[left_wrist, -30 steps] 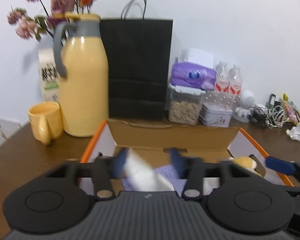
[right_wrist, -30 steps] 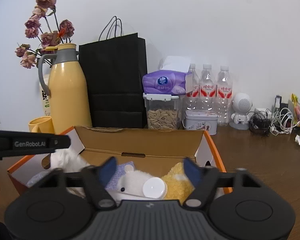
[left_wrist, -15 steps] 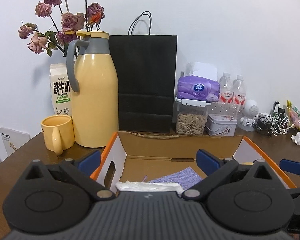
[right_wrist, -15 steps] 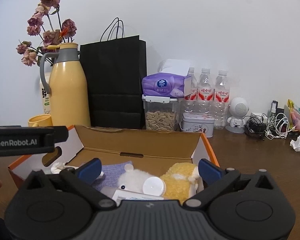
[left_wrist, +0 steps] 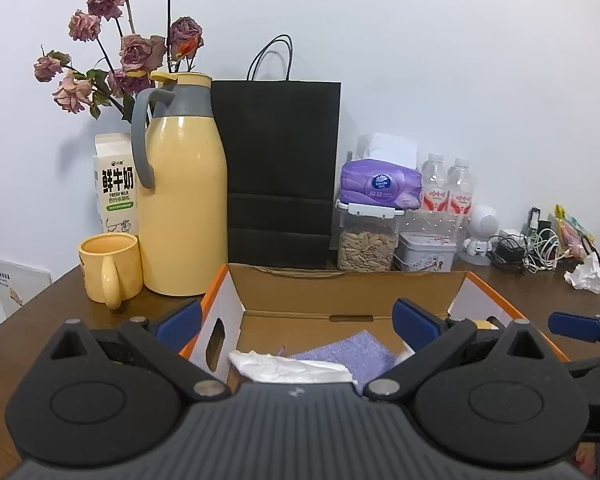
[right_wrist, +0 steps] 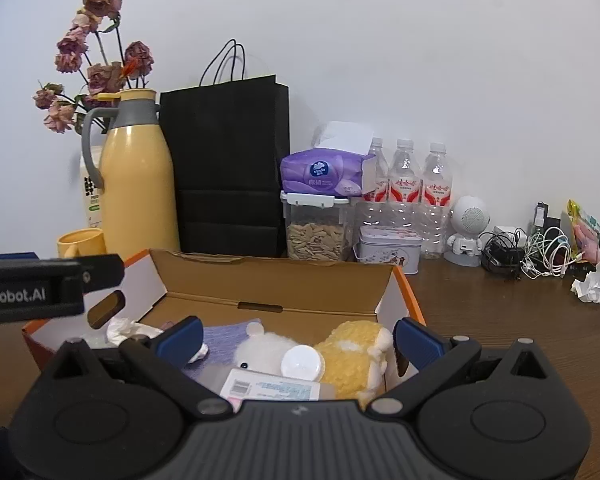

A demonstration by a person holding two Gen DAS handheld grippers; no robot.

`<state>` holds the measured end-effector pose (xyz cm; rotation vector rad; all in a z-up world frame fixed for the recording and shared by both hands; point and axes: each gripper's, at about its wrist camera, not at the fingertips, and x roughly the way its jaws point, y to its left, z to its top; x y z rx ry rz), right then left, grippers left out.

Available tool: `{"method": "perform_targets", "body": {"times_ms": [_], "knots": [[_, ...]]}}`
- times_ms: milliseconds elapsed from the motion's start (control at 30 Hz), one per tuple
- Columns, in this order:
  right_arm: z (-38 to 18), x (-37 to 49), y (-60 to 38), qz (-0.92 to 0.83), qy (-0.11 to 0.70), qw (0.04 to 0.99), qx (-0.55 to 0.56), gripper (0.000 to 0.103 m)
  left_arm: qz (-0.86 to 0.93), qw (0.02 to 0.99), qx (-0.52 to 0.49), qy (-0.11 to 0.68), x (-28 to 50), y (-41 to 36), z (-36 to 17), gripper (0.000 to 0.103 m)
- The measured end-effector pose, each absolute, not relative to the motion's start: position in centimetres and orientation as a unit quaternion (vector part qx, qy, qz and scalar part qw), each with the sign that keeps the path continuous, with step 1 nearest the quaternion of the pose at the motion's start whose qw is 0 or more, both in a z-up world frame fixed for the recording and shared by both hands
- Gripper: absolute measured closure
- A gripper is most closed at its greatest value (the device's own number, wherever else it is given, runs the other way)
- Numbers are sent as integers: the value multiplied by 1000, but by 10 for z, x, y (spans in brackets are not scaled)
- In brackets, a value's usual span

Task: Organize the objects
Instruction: 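Open left tool to drop the paper bag while right tool releases the cap into the box, then move right tool to the red rose and close on it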

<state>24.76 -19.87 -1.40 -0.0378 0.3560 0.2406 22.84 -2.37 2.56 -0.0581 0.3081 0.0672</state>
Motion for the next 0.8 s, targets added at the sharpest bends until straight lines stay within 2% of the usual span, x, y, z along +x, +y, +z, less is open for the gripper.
{"method": "perform_targets", "body": {"times_ms": [467,800], "knots": [[-15,197,-214,133,170,976,-42,0,18,988,-19,150,169,-7,16,0],[-31,160,-232,144,218,964,-49,0,34,983,-21,181,131,15,8,0]]}}
